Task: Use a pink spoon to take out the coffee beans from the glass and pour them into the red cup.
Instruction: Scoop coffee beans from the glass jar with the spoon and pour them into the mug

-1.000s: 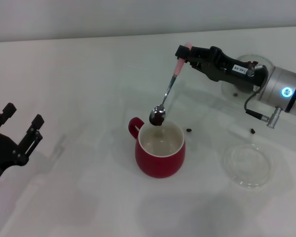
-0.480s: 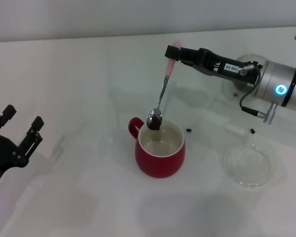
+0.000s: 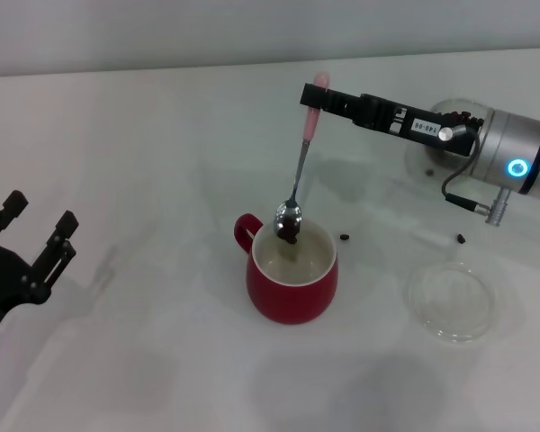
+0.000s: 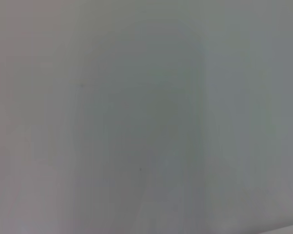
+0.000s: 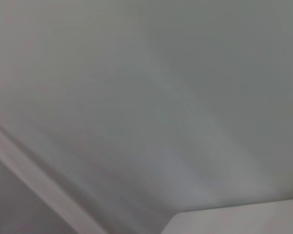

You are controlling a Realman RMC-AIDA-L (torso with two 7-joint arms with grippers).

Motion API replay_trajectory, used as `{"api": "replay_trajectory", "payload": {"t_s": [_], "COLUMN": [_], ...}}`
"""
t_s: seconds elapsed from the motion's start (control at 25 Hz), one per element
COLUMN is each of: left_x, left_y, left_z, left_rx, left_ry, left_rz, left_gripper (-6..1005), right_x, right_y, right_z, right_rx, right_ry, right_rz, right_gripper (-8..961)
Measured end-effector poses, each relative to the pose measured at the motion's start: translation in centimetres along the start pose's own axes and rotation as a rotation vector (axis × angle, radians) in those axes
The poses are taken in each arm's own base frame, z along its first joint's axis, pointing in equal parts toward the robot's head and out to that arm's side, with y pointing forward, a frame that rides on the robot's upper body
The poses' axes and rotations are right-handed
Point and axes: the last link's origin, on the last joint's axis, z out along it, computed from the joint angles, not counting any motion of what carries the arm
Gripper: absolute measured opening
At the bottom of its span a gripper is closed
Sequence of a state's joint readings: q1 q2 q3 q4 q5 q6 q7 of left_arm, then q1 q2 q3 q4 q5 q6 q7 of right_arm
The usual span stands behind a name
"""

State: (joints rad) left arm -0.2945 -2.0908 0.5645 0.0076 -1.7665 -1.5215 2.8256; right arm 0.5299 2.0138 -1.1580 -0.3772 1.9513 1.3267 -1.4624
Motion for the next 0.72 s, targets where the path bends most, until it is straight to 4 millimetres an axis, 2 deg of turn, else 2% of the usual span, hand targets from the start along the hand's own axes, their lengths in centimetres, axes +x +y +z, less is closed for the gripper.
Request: {"api": "replay_trajectory", "payload": {"t_s": [0.44, 0.72], "left_x": [0.07, 0.04], "left_y": [-0.03, -0.02], "left_z": [0.22, 0.21], "left_rx": [-0.003, -0.004], "left_ry": [0.002, 0.0], "left_rz": [0.002, 0.002], "left_gripper": [651, 651], "right_x": [0.56, 0.03], "right_y": [0.72, 0.43], "right_z": [0.37, -0.31], "right_rx": [-0.046, -0.03], "right_ry": [0.036, -0.011], "right_rz": [-0.114, -0.048], "right_gripper": [148, 147]}}
